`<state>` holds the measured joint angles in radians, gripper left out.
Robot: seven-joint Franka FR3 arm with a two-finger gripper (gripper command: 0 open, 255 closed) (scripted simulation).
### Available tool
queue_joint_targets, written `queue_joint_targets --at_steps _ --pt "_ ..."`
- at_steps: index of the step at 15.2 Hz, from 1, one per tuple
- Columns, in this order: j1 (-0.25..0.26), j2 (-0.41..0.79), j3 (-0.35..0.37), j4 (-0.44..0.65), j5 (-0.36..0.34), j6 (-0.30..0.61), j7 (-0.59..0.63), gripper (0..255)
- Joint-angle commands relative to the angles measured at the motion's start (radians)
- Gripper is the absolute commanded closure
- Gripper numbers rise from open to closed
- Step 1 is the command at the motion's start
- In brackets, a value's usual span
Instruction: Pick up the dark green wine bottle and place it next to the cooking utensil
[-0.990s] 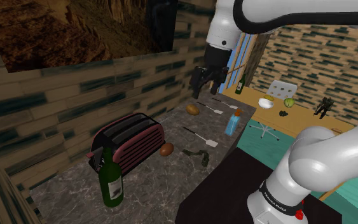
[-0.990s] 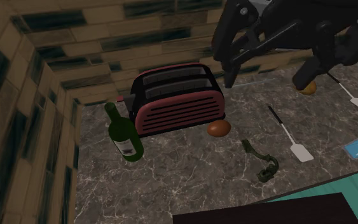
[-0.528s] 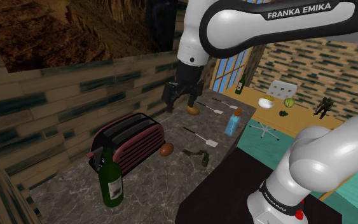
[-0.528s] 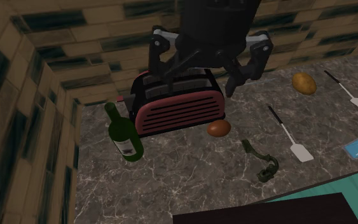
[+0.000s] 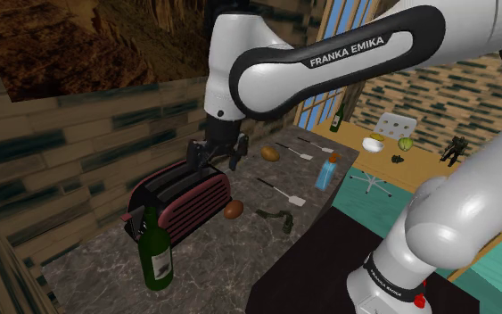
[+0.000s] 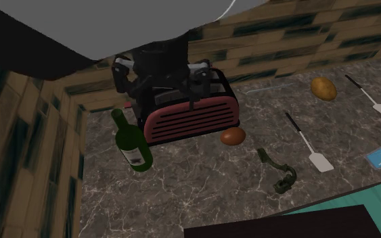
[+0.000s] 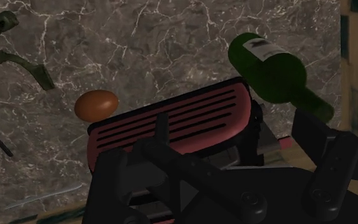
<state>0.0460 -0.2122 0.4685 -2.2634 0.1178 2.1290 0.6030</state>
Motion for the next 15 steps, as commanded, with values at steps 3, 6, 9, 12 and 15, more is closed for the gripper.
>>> queue_joint_targets --at_steps 3,6,9,12,15 --pt "0.002 0.162 0.056 0.08 -0.088 0.073 0.119 0" --pt "0.02 0.29 0.078 0.156 -0.177 0.107 0.215 0" --pt "0.058 0.42 0.078 0.246 -0.27 0.125 0.307 0" --pt "0.113 0.547 0.059 0.35 -0.351 0.128 0.384 0" --pt "0.145 0.613 0.042 0.4 -0.389 0.135 0.417 0"
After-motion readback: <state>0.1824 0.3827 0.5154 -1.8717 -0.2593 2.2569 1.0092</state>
